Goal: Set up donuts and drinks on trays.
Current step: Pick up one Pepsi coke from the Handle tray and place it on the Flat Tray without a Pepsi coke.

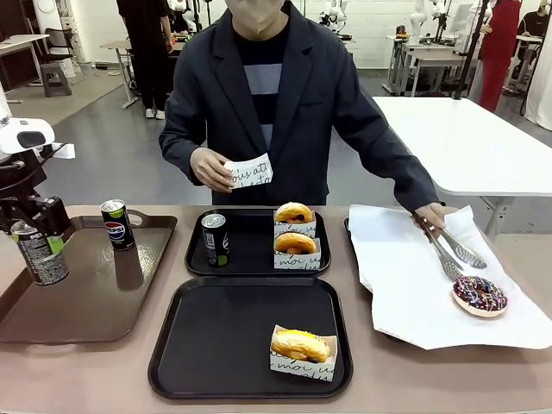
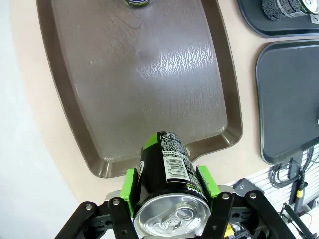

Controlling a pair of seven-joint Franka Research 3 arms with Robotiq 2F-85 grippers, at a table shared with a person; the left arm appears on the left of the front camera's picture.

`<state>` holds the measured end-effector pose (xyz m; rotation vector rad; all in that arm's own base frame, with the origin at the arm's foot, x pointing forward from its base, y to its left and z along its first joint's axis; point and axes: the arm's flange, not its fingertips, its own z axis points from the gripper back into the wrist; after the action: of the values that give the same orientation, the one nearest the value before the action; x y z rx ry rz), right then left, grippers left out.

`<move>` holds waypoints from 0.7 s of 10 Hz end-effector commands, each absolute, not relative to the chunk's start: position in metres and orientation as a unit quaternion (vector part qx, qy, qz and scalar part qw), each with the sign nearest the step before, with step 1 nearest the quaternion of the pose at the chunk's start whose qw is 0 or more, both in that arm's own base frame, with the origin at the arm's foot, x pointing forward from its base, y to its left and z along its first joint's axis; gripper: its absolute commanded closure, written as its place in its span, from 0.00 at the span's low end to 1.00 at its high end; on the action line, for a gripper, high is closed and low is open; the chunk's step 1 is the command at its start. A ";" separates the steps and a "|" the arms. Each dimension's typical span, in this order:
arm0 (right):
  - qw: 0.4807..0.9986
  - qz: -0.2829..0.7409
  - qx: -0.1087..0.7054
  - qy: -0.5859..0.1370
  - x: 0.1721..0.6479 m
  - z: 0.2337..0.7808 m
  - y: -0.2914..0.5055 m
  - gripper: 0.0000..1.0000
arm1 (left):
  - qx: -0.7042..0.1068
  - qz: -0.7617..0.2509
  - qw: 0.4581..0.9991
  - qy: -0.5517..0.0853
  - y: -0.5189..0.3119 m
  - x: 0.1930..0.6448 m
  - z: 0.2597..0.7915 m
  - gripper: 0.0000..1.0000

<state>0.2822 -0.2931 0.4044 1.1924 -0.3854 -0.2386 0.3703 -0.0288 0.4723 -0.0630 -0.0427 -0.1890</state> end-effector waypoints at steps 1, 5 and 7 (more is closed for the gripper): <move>0.801 -0.111 0.560 -0.183 0.282 0.405 -0.293 0.00 | -0.029 -0.121 0.992 -0.036 -0.043 0.369 0.475 0.41; 0.801 -0.111 0.560 -0.183 0.282 0.405 -0.293 0.00 | -0.010 -0.221 0.975 -0.036 -0.142 0.367 0.469 0.41; 0.801 -0.111 0.560 -0.183 0.282 0.405 -0.293 0.00 | -0.015 -0.266 0.964 -0.028 -0.188 0.372 0.465 0.41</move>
<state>0.2822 -0.2931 0.4046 1.1922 -0.3855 -0.2384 0.3563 -0.1772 0.4621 -0.0072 -0.0547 -0.5226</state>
